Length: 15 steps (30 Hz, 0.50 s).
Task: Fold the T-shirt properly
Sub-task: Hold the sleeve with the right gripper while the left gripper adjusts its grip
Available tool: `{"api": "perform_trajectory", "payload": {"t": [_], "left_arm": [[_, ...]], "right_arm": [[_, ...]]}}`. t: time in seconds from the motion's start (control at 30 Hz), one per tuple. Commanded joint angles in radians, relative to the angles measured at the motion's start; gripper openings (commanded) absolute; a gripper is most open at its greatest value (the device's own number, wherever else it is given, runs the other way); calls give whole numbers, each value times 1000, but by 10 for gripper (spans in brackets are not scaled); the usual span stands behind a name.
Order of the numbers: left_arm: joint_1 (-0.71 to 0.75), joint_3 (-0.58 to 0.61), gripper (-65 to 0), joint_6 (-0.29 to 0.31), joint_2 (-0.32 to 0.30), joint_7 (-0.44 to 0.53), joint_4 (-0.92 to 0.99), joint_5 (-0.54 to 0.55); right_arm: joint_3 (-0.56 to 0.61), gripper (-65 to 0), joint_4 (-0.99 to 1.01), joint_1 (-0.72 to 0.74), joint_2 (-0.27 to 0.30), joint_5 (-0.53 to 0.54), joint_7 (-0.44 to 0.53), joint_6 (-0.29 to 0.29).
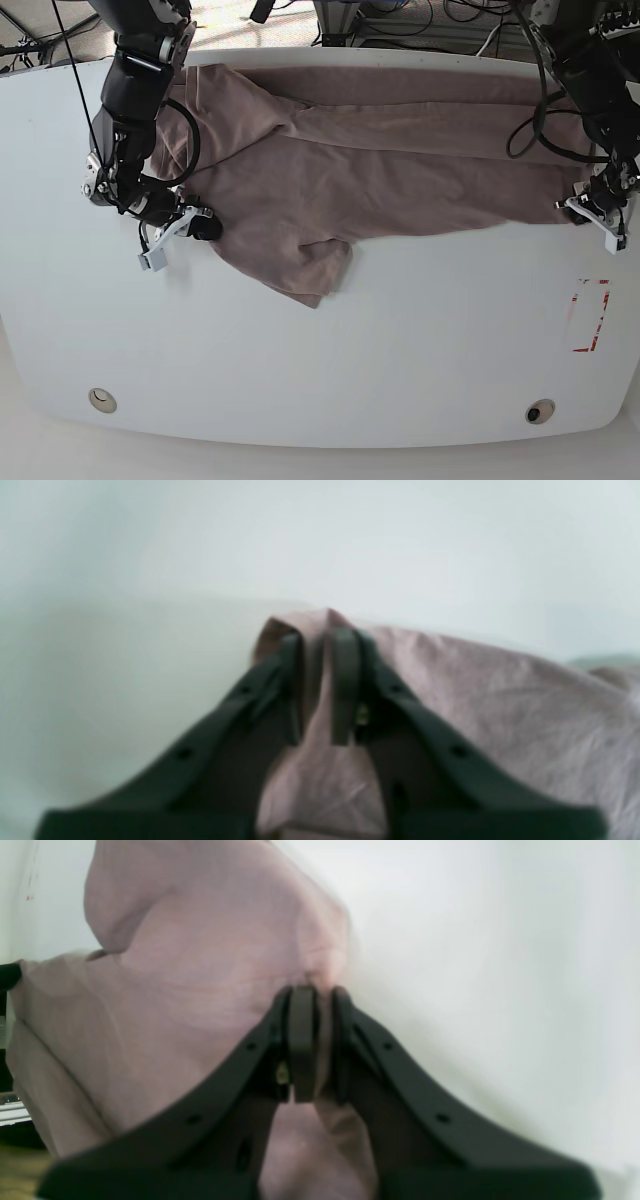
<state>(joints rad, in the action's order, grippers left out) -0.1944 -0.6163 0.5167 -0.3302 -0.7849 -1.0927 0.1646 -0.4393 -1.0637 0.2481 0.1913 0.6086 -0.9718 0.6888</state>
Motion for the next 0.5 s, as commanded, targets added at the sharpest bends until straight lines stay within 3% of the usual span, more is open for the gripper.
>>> {"api": "perform_trajectory", "payload": {"t": [0.0,0.47], "left_arm": [[-18,22,-631,7,-19,18,-5,10],[-12,28,-650,44,-17,15,-125,10]], "right_arm": [[-2,-595,-20,23,14,21,14,9],[-2,-595,-23,23,17,27,11,9]]}}
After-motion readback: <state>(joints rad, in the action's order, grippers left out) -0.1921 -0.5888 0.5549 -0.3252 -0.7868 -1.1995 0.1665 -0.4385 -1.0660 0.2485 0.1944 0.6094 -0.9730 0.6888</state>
